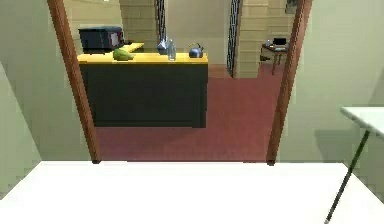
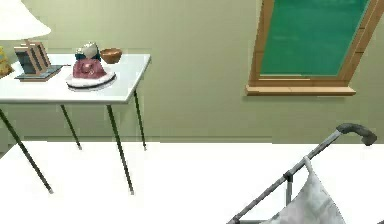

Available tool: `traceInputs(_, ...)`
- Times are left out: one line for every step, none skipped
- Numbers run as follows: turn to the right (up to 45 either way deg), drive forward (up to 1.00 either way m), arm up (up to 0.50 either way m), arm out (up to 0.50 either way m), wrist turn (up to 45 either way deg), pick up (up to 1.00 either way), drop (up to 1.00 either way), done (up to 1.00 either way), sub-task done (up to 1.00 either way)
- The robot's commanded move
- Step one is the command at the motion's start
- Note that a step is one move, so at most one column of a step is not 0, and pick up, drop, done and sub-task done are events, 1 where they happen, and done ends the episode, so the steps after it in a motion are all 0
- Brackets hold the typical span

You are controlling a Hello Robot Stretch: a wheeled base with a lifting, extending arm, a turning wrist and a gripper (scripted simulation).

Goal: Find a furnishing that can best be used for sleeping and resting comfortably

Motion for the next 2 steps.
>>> traceInputs(3.0, 0.0, 0.0, 0.0, 0.0, 0.0, 0.0, 0.0, 0.0)
traceInputs(0.0, 0.05, 0.0, 0.0, 0.0, 0.0, 0.0, 0.0, 0.0)
